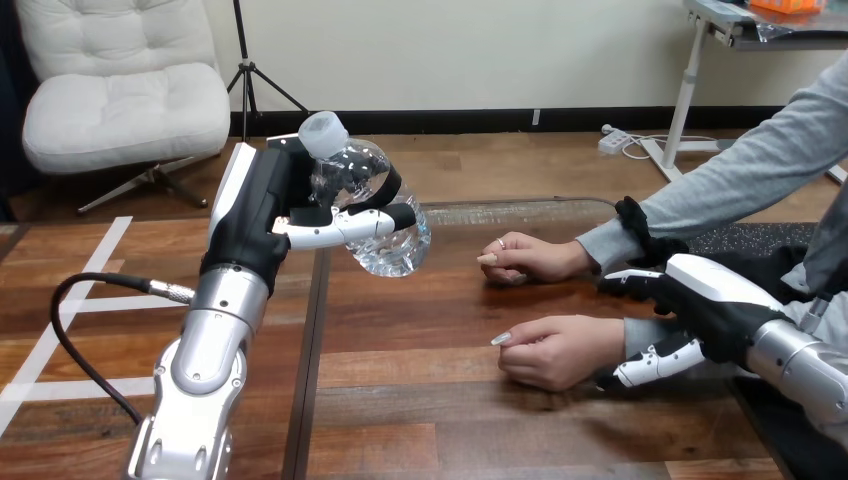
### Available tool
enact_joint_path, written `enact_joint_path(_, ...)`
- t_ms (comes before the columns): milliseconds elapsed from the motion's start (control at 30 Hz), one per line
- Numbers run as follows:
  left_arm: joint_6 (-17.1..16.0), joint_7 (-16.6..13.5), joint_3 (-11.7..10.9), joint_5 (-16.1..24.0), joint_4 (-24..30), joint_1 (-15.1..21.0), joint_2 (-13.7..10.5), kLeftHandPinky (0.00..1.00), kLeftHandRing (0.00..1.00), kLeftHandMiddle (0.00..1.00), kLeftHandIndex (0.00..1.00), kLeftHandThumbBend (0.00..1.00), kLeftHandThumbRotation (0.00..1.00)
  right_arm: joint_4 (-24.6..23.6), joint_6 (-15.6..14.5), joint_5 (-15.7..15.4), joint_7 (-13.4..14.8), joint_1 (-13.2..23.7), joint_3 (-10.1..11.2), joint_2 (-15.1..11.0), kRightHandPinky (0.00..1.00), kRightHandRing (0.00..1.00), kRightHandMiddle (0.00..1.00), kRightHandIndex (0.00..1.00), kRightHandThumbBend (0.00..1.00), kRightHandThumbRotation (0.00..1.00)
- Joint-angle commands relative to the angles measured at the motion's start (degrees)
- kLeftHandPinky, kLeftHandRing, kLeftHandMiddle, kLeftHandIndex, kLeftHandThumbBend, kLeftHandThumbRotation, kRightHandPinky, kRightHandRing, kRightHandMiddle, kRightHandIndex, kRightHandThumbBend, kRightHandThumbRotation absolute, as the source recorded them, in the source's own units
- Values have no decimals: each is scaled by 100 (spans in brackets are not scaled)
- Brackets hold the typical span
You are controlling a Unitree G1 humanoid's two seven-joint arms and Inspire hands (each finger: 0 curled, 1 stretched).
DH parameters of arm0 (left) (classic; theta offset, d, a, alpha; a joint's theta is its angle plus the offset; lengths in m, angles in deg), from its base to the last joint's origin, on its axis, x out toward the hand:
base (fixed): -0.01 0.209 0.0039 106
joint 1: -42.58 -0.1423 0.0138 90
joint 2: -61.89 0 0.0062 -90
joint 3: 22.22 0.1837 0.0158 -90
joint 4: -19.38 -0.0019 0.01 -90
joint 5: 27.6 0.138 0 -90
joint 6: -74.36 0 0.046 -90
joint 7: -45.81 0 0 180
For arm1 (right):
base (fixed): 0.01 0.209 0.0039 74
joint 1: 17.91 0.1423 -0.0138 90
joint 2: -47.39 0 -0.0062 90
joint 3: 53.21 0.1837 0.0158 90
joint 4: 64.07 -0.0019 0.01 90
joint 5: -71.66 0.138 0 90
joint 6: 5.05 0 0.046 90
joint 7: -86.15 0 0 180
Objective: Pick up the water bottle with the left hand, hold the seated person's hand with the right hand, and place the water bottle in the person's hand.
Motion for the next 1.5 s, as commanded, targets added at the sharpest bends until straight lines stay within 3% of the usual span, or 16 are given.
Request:
enact_joint_path(0,-197,-10,-125,-113,397,254,-30,27,34,38,38,67,0,154,-2,-86,50,488,-135,-103,80,87,87,86,100,40)
enact_joint_path(400,-188,-2,-133,-122,428,241,-32,26,32,37,38,66,0,351,-34,-241,94,623,-313,-107,78,85,85,84,100,35)
enact_joint_path(1067,-156,9,-162,-156,481,217,-22,26,33,37,38,66,0,473,-260,-264,23,708,-472,-72,64,78,82,81,100,23)
enact_joint_path(1467,-146,12,-150,-110,527,200,-52,25,32,37,38,66,0,525,-148,-279,162,712,-499,-58,60,72,76,76,100,14)
